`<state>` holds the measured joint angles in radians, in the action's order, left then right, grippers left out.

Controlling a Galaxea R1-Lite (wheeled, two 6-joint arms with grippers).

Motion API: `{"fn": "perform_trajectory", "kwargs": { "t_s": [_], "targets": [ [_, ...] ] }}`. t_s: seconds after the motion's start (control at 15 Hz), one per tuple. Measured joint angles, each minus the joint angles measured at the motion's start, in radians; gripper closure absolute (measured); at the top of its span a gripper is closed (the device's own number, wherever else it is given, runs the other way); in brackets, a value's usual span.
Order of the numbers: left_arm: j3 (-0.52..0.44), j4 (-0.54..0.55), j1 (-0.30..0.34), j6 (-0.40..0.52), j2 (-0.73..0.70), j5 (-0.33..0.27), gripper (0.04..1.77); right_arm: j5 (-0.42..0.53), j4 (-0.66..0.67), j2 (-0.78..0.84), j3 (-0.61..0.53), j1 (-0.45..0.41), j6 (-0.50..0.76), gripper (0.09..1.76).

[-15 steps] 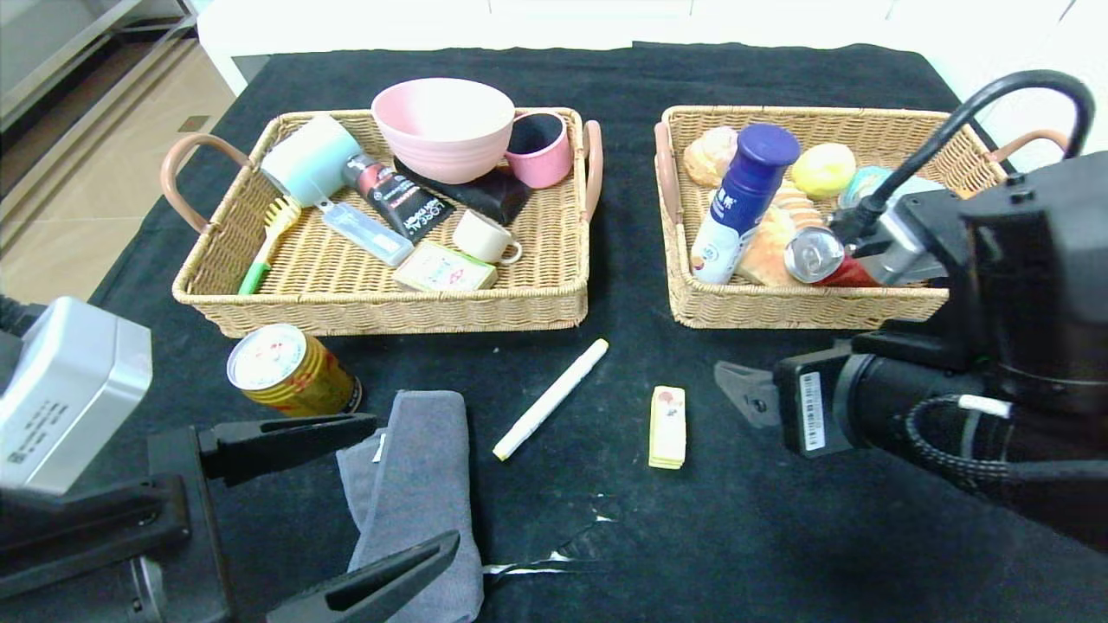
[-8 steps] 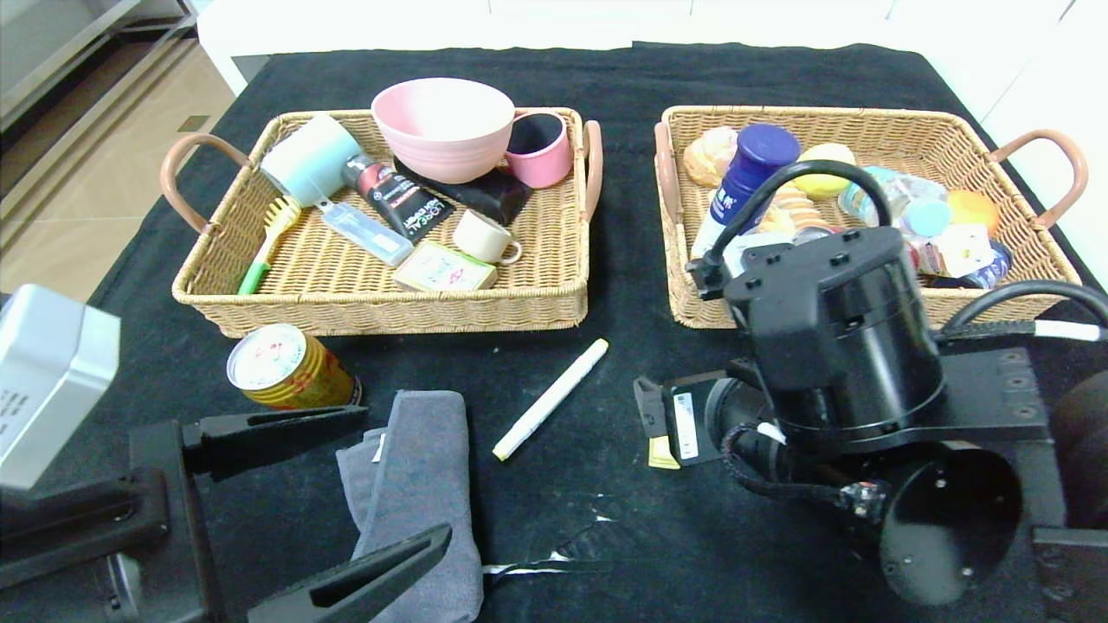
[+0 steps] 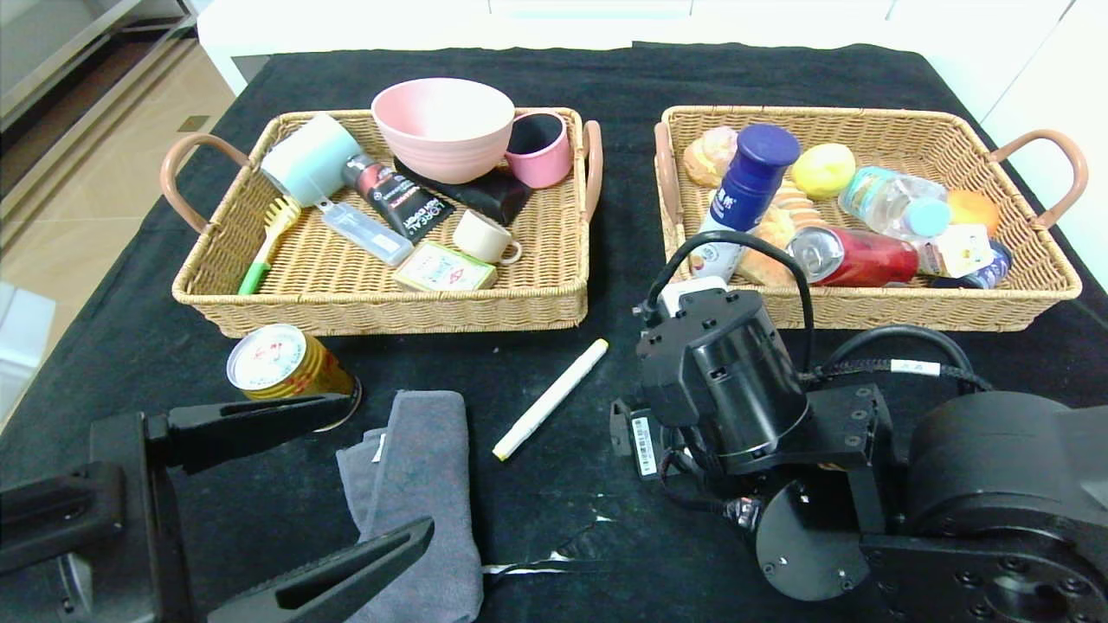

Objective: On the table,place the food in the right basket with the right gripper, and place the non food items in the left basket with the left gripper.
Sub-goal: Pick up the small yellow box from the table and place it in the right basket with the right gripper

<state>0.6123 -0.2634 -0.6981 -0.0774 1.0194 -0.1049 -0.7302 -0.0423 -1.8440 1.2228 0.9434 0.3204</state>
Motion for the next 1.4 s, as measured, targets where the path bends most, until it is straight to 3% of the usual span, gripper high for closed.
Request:
{"fn": "perform_trajectory", "kwargs": {
  "t_s": [0.4, 0.6, 0.87, 0.93, 1.4],
  "targets": [
    [0.000, 0.002, 0.000, 0.000, -0.006, 0.000, 0.09, 0.005, -0.007, -0.023, -0.001, -0.016, 0.000, 0.18],
    [0.000, 0.002, 0.000, -0.009, -0.008, 0.001, 0.09, 0.006, -0.007, -0.030, -0.003, -0.016, 0.001, 0.69],
    [-0.001, 0.001, 0.000, -0.010, -0.010, 0.001, 0.09, 0.006, -0.008, -0.040, -0.006, -0.016, 0.010, 1.15],
    [-0.001, 0.001, 0.000, -0.010, -0.010, 0.001, 0.09, 0.006, -0.009, -0.041, -0.006, -0.016, 0.018, 1.48],
    [-0.005, 0.003, 0.000, -0.011, -0.002, -0.001, 0.09, 0.004, -0.008, -0.047, -0.007, -0.014, 0.020, 1.50]
  ]
}}
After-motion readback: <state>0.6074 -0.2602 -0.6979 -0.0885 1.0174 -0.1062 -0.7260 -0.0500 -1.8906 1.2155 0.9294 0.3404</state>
